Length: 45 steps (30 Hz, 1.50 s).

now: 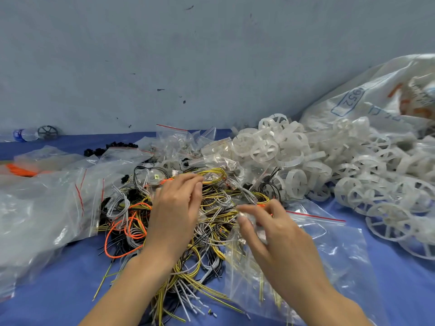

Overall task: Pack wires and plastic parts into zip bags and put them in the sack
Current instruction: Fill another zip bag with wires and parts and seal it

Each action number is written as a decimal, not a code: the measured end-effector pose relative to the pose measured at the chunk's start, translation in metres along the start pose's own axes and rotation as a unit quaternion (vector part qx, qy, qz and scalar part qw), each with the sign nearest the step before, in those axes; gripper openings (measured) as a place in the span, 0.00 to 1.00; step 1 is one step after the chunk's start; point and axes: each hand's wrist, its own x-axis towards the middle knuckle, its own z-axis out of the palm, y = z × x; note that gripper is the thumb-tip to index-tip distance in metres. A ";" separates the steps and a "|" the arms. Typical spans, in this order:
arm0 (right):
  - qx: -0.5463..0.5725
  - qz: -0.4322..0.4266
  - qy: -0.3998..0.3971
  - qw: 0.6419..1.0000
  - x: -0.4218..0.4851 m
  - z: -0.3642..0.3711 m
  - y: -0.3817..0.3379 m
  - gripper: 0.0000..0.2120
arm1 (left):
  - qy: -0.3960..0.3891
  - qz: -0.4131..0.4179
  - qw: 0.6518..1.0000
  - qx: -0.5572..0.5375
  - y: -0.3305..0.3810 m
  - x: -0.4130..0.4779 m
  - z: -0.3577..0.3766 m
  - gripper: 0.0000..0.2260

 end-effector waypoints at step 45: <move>0.520 0.032 -0.124 0.844 0.026 -0.004 -0.036 0.11 | 0.074 0.057 0.989 -0.110 0.017 0.010 -0.078 0.07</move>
